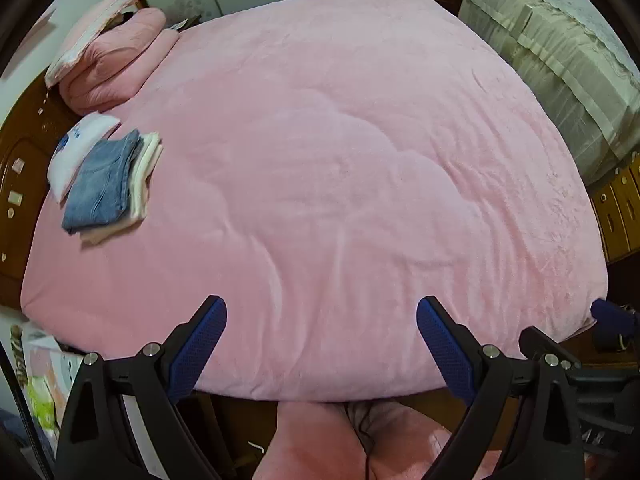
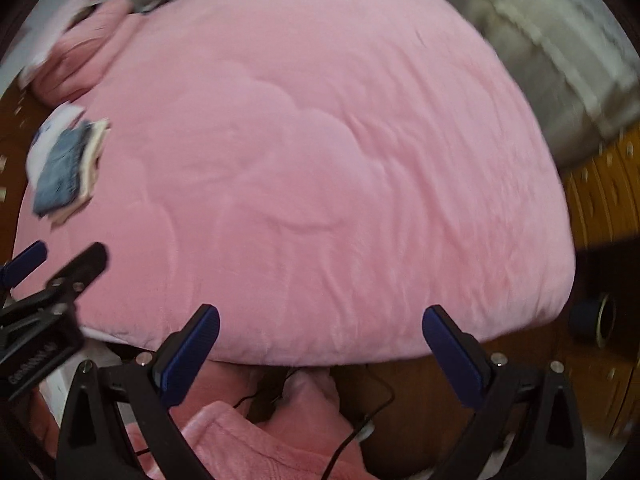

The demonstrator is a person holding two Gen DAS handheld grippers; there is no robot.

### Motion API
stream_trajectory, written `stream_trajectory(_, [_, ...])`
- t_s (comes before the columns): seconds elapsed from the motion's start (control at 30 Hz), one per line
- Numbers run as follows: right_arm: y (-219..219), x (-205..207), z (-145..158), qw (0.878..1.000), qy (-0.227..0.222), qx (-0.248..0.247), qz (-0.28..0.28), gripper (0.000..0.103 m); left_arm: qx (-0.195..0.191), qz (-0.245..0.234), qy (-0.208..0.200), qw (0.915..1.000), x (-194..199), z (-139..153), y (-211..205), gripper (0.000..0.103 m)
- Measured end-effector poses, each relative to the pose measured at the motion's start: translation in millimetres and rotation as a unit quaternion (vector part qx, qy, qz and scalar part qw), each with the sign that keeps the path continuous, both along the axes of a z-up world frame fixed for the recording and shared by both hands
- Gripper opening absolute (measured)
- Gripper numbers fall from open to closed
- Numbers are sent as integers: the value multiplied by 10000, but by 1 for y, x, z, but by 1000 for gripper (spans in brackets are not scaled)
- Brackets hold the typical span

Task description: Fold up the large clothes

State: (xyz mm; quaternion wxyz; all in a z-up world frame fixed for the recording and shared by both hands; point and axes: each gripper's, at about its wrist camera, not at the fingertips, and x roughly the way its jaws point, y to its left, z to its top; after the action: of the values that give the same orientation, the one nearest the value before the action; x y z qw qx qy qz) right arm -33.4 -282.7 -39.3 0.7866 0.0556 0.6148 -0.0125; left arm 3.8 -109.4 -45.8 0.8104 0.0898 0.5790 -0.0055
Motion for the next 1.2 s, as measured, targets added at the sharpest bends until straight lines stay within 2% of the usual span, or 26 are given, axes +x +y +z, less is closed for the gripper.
stream_trajectory(0.1, [10, -11, 14, 9993, -357, -86, 71, 102, -20, 211, 0, 9998, -13, 10, 8, 95])
stream_trajectory(0.2, [12, -23, 16, 9990, -432, 44, 49, 102, -320, 418, 36, 9986, -27, 10, 19, 95])
stream_trajectory(0.33, [17, -31, 26, 9978, -655, -11, 33, 102, -178, 336, -82, 9992, -41, 16, 22, 95])
stream_trajectory(0.5, [23, -35, 31, 9963, -854, -62, 5, 102, -457, 396, -193, 9980, -46, 21, 31, 95])
stream_trajectory(0.7, [32, -33, 32, 9955, -940, -28, 71, 102, -504, 544, -215, 9970, -48, 20, 43, 102])
stream_trajectory(0.77, [33, -32, 33, 9953, -962, -38, 55, 102, -573, 528, -164, 9968, -48, 19, 45, 102])
stream_trajectory(0.9, [36, -31, 36, 9946, -1030, -89, 40, 102, -422, 464, -131, 9979, -48, 19, 44, 102])
stream_trajectory(1.2, [45, -30, 38, 9943, -1056, -133, 64, 103, -367, 515, -206, 9978, -46, 23, 48, 102])
